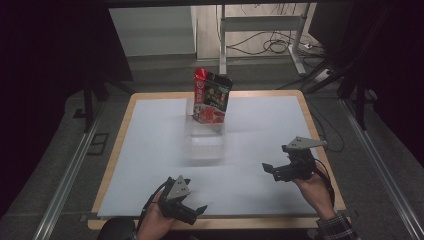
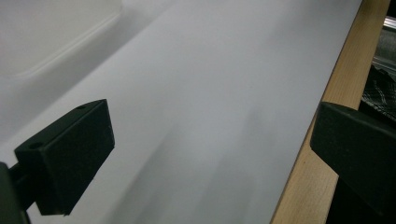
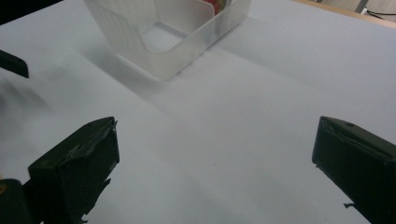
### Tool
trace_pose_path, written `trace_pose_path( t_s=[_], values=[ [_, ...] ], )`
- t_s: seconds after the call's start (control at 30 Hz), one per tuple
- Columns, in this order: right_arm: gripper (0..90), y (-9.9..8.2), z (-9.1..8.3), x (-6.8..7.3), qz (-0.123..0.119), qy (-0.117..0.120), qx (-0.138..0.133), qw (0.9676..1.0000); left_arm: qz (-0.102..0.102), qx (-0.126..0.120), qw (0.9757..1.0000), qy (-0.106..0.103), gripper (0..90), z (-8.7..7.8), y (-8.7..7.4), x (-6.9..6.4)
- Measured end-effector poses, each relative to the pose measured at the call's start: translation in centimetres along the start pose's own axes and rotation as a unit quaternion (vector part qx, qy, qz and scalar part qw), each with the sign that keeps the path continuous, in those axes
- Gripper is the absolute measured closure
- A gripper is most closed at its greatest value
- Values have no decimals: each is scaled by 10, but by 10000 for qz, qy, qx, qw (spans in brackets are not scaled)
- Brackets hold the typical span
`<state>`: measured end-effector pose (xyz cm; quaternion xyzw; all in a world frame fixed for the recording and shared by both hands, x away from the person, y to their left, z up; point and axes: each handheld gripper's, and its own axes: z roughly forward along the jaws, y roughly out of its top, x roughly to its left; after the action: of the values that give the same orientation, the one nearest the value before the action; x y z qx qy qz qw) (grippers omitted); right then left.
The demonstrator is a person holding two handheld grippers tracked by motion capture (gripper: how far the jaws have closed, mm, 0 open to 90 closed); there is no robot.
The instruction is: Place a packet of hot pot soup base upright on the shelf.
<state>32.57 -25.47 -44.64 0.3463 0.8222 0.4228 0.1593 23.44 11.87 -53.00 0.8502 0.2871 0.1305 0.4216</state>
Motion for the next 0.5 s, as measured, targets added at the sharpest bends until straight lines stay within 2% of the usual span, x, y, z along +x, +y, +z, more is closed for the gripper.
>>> trace_pose_path(
  t_s=[0.17,0.37,0.5],
  values=[
    [6,-18,-5,4,-35,-56,-30,10000,18,54,10000,46,0,0,-1,0],
    [5,-38,-11,14,-221,-153,-15,9996,-26,44,9999,124,0,-3,-1,5],
    [5,-48,-14,17,-212,-162,20,9996,-71,78,9998,151,0,-4,-3,8]
  ],
)
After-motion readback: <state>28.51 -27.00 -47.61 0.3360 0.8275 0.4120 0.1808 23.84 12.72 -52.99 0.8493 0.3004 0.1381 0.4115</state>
